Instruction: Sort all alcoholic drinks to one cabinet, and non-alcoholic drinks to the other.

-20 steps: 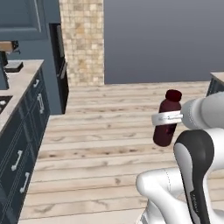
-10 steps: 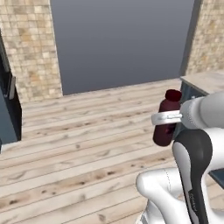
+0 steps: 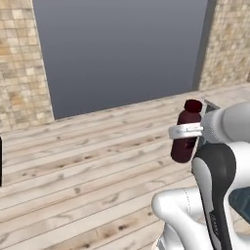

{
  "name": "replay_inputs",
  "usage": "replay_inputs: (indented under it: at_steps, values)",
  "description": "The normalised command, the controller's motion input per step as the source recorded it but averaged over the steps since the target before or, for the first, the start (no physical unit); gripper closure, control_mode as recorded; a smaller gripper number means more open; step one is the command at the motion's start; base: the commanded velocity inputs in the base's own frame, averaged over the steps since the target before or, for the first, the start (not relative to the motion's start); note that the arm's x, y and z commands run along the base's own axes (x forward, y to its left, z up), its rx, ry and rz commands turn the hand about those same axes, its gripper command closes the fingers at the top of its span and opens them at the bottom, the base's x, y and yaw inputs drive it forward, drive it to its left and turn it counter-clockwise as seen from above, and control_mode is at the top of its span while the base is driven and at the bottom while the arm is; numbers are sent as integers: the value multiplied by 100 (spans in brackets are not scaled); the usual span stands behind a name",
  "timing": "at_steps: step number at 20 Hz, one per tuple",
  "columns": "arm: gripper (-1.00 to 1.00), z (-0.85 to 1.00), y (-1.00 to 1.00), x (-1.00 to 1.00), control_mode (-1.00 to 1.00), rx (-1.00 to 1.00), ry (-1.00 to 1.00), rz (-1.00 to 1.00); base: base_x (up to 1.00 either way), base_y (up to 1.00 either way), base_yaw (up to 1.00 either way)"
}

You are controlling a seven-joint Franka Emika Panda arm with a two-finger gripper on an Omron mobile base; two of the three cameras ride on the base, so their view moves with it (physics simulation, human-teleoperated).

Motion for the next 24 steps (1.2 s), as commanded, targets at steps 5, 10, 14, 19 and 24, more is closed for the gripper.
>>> replay_inputs:
  at_steps: [5,10,14,19,24]
  values:
    - [100,0,0,0,100,0,0,0,100,-29,1]
    - [100,0,0,0,100,0,0,0,100,-51,35]
    - [100,0,0,0,100,0,0,0,94,-35,66]
    - [100,0,0,0,100,0,0,0,75,-28,75]
    - [100,0,0,0,100,0,0,0,72,-22,78]
